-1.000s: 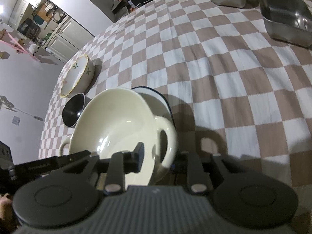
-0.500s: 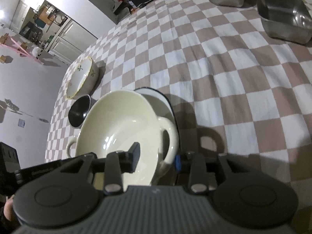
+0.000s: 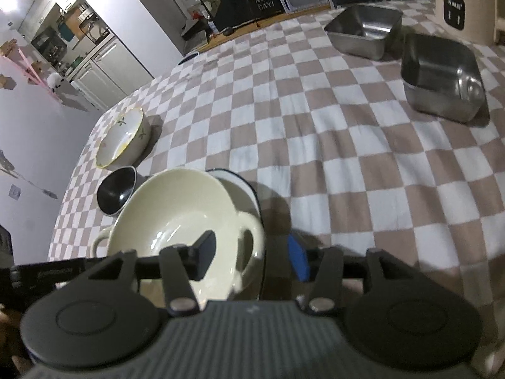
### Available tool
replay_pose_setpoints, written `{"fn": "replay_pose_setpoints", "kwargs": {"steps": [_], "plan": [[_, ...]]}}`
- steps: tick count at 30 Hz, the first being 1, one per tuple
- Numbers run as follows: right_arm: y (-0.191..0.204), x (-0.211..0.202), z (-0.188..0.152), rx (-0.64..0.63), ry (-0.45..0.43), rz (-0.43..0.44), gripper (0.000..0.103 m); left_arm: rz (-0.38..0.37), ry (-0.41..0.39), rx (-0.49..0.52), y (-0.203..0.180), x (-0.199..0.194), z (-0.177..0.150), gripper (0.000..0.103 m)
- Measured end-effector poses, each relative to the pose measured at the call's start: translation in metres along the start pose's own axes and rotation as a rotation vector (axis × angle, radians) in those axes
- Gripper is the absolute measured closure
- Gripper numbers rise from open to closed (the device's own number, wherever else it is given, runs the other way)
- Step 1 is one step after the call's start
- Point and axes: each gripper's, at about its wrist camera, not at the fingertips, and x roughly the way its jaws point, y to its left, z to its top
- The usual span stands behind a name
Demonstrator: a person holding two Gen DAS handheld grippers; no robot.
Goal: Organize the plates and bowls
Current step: 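Set the cream bowl down on the plate and open both grippers, then move both grippers to the yellow-rimmed floral bowl rim and close them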
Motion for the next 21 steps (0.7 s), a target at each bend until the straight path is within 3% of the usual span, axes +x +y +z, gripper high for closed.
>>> {"fn": "replay_pose_setpoints", "kwargs": {"steps": [5,9,11,14,16,21], "plan": [[0.0,0.003,-0.001,-0.006,0.008,-0.008,0.046,0.003,-0.001,-0.003,0.0,0.0,0.0,0.05],[0.002,0.001,-0.003,-0.011,0.006,-0.015,0.042,0.021,-0.013,0.005,-0.002,-0.006,0.003,0.029],[0.004,-0.001,-0.003,-0.019,-0.003,-0.023,0.037,0.028,-0.041,0.016,-0.004,-0.015,0.006,0.023],[0.011,-0.009,-0.001,-0.057,-0.04,-0.031,0.022,0.042,-0.125,0.044,-0.008,-0.035,0.01,0.008],[0.017,-0.014,0.001,-0.084,-0.083,-0.038,0.003,0.043,-0.203,0.083,-0.012,-0.051,0.013,0.0],[0.037,-0.023,0.014,-0.164,-0.172,-0.031,0.0,0.064,-0.27,0.154,-0.018,-0.072,0.025,0.0]]}}
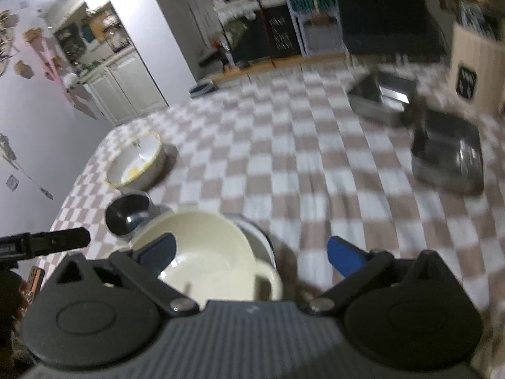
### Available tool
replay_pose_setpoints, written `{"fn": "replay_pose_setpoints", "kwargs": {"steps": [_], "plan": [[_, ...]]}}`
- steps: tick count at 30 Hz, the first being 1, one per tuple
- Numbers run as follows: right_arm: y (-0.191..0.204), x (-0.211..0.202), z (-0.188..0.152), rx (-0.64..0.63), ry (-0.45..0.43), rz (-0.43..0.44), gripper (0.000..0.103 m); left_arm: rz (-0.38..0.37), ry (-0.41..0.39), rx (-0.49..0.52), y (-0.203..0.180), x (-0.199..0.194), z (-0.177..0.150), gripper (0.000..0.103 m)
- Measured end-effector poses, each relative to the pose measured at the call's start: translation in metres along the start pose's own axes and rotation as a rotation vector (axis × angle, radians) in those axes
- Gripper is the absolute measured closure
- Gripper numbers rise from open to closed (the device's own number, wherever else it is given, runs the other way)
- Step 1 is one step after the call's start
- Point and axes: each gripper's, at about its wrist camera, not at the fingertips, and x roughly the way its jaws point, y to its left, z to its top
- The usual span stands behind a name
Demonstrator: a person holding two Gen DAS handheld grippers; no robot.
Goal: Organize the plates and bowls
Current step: 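Move both grippers to the yellow-rimmed floral bowl rim and close them, then lift the floral bowl with both grippers and carry it toward the cream bowl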
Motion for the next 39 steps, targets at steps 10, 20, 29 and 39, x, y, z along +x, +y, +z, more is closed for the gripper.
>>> {"fn": "replay_pose_setpoints", "kwargs": {"steps": [10,20,29,39], "plan": [[0.05,0.041,0.075,-0.132,-0.045,0.099,0.0,0.141,-0.075,-0.038,0.039,0.005,0.049,0.0],[0.098,0.144,0.133,-0.051,0.026,0.165,0.028,0.192,-0.066,-0.151,0.109,0.056,0.082,0.026],[0.124,0.233,0.143,0.074,0.13,0.266,0.05,0.175,-0.039,-0.253,0.151,0.107,0.088,0.061],[0.135,0.281,0.131,0.007,0.179,0.184,0.09,0.159,-0.018,-0.283,0.177,0.136,0.084,0.079]]}}
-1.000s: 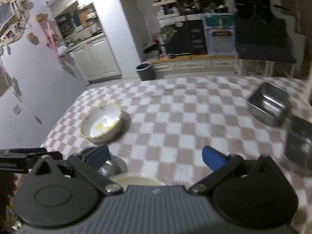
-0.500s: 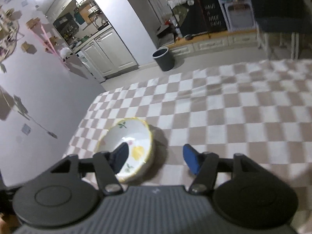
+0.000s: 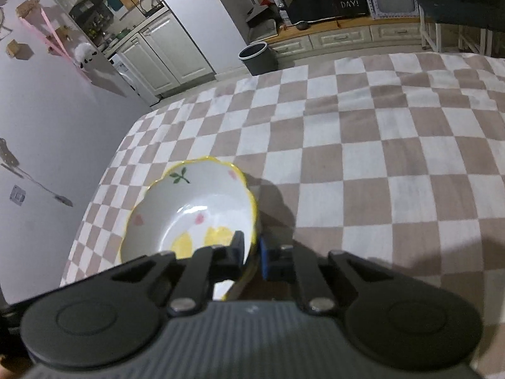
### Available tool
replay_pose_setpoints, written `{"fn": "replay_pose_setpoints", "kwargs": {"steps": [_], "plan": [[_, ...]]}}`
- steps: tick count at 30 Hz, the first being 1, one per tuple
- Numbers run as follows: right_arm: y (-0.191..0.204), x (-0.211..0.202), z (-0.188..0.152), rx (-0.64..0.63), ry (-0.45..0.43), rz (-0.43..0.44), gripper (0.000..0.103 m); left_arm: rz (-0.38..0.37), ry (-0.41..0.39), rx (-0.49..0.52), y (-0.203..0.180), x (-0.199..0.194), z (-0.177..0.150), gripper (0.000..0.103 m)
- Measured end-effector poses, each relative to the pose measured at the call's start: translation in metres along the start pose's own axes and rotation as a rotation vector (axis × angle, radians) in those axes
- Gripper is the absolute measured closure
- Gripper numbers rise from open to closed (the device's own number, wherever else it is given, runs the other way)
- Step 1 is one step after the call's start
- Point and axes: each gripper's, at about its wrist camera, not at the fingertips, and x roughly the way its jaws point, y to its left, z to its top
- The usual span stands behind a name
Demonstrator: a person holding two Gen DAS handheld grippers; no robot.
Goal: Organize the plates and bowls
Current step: 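Lift the floral bowl with both grippers and carry it toward the cream bowl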
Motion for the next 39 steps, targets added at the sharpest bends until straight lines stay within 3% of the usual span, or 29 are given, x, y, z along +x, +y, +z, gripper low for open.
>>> {"fn": "replay_pose_setpoints", "kwargs": {"steps": [7,12,22,33,39], "plan": [[-0.002,0.011,0.003,-0.03,-0.002,-0.016,0.09,0.028,-0.014,0.008,0.001,0.013,0.009,0.084],[-0.01,0.012,0.002,-0.001,-0.009,0.008,0.089,0.019,-0.017,-0.016,0.002,0.019,0.017,0.094],[-0.006,0.004,-0.002,-0.046,-0.032,-0.006,0.09,0.017,-0.009,0.059,-0.011,0.004,0.015,0.094],[-0.016,-0.087,-0.007,-0.003,-0.138,0.073,0.09,-0.066,-0.106,0.169,-0.07,-0.074,0.008,0.094],[-0.028,-0.153,-0.029,0.006,-0.189,0.058,0.09,-0.113,-0.117,0.215,-0.109,-0.107,-0.014,0.094]]}}
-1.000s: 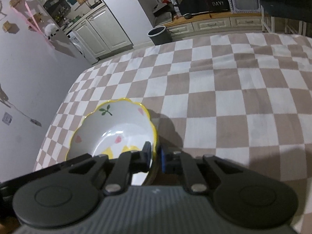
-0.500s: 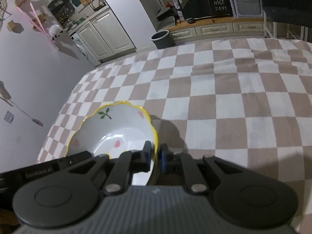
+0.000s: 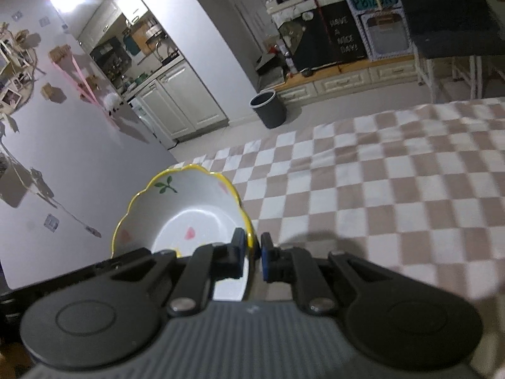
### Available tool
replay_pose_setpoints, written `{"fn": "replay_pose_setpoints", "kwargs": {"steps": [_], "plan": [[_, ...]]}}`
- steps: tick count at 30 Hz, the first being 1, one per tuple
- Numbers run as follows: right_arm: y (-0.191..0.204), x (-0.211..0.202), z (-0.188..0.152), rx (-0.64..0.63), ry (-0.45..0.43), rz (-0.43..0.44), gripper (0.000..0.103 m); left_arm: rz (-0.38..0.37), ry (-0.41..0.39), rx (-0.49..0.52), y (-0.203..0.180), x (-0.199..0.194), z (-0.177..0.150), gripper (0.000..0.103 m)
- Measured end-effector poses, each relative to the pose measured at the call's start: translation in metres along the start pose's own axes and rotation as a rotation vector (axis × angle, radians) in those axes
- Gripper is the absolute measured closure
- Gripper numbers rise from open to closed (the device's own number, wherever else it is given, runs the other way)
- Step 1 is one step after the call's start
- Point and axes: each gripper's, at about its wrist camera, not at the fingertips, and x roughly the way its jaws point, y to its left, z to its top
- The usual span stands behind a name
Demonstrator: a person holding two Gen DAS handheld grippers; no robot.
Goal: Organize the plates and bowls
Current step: 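Lift the floral bowl with both grippers and carry it toward the cream bowl, then lower the floral bowl with both grippers into the cream bowl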
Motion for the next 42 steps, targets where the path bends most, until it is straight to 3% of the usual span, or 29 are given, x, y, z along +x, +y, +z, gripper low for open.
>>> {"fn": "replay_pose_setpoints", "kwargs": {"steps": [12,20,31,42], "plan": [[-0.023,-0.112,-0.045,0.04,-0.062,-0.043,0.09,-0.106,-0.045,0.057,-0.077,-0.063,-0.043,0.094],[-0.048,-0.157,-0.076,0.081,-0.072,-0.043,0.09,-0.165,-0.021,0.073,-0.1,-0.081,-0.084,0.094],[-0.074,-0.14,-0.124,0.145,0.055,-0.06,0.09,-0.128,0.121,0.126,-0.096,-0.062,-0.128,0.094],[-0.077,-0.12,-0.131,0.143,0.101,-0.093,0.09,-0.103,0.185,0.157,-0.092,-0.046,-0.138,0.094]]}}
